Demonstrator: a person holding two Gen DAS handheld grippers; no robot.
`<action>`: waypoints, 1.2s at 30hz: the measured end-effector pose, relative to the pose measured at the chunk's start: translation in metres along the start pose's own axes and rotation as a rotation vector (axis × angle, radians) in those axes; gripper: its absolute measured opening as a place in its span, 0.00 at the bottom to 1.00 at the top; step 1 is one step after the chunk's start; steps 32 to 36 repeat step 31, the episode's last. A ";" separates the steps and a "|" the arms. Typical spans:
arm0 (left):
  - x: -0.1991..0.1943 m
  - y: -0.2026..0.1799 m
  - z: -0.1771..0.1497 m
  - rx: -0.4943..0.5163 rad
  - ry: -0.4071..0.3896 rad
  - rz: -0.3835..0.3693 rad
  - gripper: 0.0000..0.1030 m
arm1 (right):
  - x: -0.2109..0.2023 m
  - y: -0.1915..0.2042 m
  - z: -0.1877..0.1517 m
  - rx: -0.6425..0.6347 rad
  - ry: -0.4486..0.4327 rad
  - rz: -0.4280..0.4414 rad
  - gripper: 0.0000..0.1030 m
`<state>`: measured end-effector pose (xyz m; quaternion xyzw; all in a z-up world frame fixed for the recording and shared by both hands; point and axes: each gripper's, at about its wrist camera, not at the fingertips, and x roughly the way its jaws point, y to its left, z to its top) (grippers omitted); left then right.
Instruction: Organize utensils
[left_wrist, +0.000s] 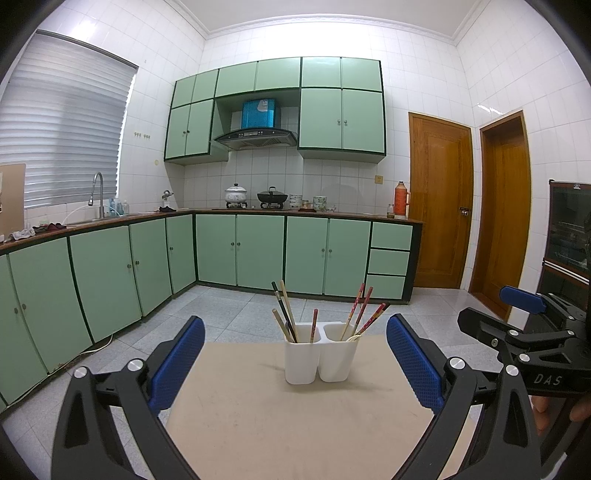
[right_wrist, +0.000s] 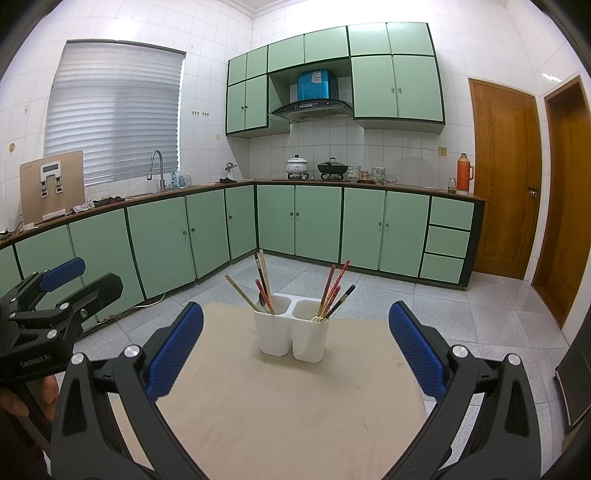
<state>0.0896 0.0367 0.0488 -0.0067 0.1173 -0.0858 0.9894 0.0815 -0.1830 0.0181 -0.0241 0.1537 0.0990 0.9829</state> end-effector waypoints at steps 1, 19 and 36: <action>0.000 0.000 0.000 0.000 0.000 0.000 0.94 | 0.000 0.000 0.000 0.000 0.000 0.000 0.95; 0.003 0.004 -0.011 -0.001 0.012 -0.002 0.94 | 0.002 0.002 -0.006 0.002 0.004 0.000 0.95; 0.003 0.004 -0.011 0.000 0.018 -0.004 0.94 | 0.005 -0.003 -0.013 0.011 0.008 -0.003 0.95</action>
